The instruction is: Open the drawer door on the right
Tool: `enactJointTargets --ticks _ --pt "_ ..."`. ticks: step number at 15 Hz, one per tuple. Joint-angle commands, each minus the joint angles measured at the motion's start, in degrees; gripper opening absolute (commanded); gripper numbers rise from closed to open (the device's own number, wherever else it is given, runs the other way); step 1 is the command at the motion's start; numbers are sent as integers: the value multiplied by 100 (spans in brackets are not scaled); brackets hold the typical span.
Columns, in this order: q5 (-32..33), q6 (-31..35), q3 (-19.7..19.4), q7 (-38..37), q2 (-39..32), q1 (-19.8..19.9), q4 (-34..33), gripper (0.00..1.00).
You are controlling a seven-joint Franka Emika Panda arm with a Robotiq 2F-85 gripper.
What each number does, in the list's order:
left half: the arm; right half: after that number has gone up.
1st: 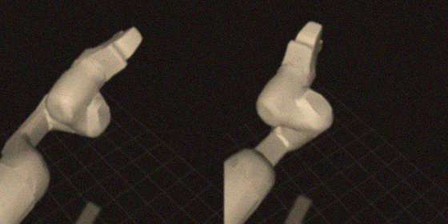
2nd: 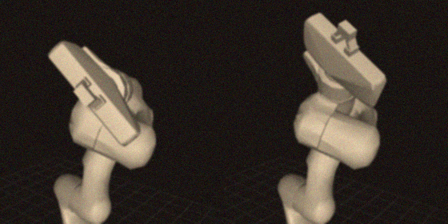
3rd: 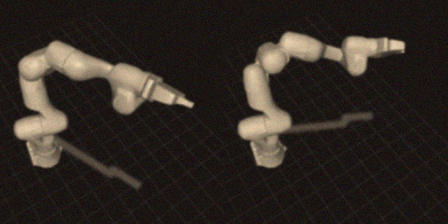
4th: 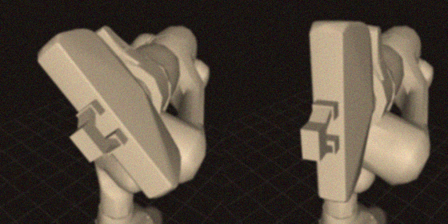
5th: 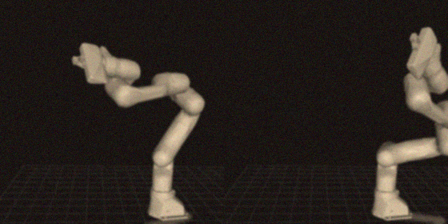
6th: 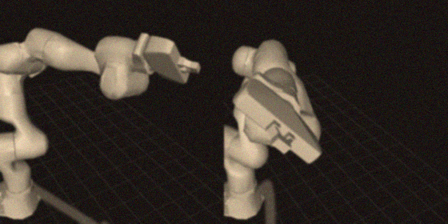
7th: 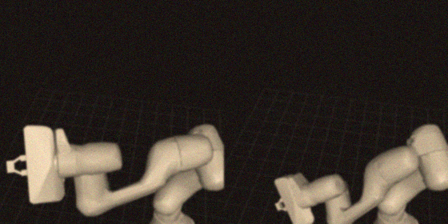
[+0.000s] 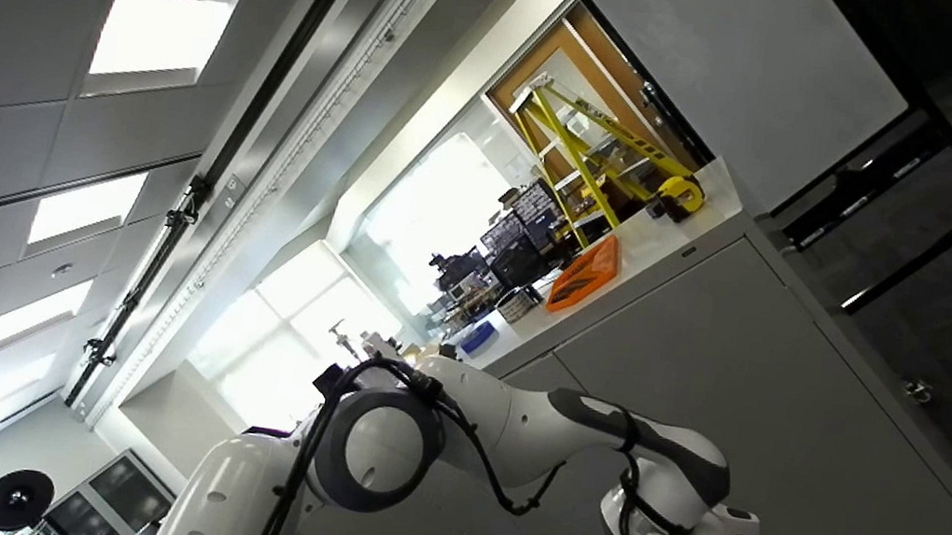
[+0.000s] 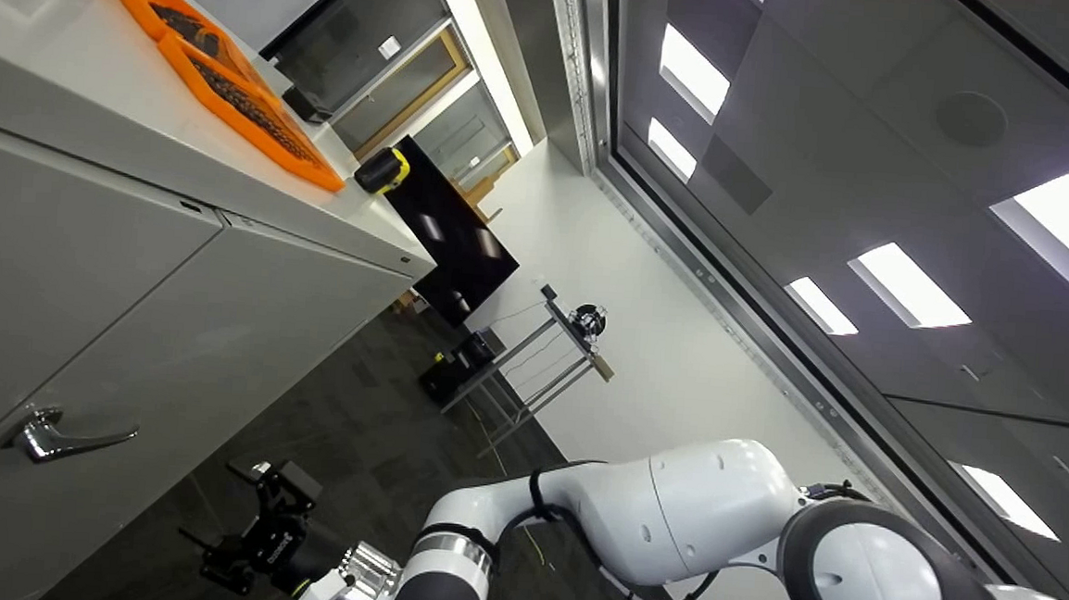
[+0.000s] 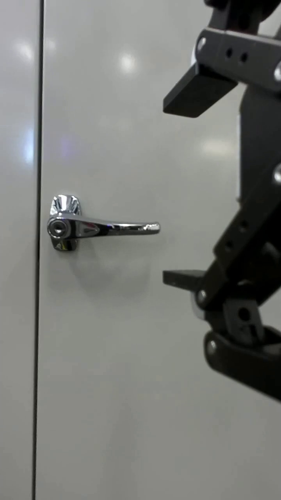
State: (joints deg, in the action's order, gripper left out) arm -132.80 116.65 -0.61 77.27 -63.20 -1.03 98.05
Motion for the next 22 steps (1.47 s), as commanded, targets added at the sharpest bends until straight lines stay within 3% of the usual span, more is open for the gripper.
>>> enactJointTargets --ticks 1,11,22 --pt "-414 -90 -26 -127 -559 -74 -684 100" --pt "-1017 -233 252 -136 -1246 -216 -1526 100" --pt "-1416 88 355 -60 -1589 -556 -2306 100"
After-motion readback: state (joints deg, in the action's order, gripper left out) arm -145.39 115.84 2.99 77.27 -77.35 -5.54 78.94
